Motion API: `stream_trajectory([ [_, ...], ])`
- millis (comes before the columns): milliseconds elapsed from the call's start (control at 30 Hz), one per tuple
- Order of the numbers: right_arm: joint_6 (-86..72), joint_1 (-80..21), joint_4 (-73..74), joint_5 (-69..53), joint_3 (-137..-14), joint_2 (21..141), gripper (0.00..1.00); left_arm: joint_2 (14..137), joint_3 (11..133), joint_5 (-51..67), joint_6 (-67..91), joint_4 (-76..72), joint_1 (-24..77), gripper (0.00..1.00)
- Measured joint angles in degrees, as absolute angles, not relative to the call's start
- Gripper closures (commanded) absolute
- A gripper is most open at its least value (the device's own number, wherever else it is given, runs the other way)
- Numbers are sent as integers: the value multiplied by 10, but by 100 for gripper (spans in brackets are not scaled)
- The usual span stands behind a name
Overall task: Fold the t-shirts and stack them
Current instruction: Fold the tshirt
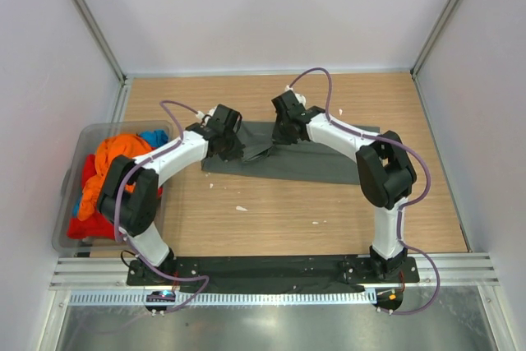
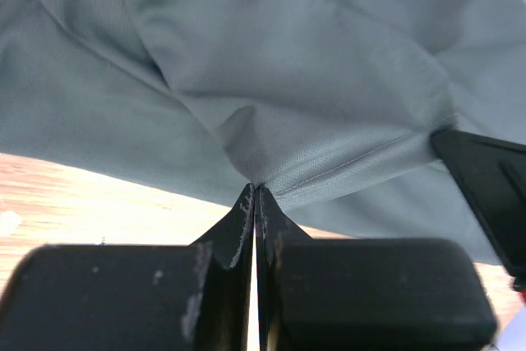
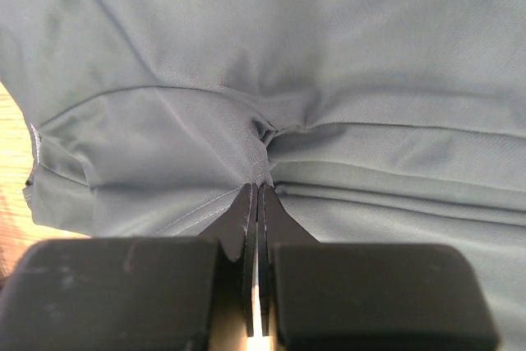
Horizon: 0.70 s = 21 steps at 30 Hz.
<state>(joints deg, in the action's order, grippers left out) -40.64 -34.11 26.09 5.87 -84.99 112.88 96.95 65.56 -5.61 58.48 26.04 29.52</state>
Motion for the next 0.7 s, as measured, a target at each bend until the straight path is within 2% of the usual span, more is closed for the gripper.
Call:
stream_trajectory([
  [233, -375, -340, 287, 58, -859, 1129, 96, 968, 678, -71, 578, 288, 295, 100],
  [333, -361, -341, 295, 53, -859, 1129, 87, 968, 676, -69, 578, 292, 296, 100],
  [367, -358, -341, 296, 51, -859, 1129, 79, 968, 674, -66, 578, 293, 296, 100],
  [400, -351, -340, 300, 50, -859, 1129, 76, 968, 672, -62, 578, 293, 296, 100],
  [467, -340, -340, 309, 52, -859, 1129, 68, 968, 667, -56, 576, 295, 296, 93],
  [567, -325, -340, 326, 58, -859, 1129, 61, 968, 661, -46, 567, 305, 296, 75],
  [633, -320, -339, 334, 62, -859, 1129, 59, 967, 662, -44, 561, 314, 296, 68],
  [700, -319, -339, 335, 63, -858, 1127, 59, 967, 667, -47, 551, 328, 296, 67],
])
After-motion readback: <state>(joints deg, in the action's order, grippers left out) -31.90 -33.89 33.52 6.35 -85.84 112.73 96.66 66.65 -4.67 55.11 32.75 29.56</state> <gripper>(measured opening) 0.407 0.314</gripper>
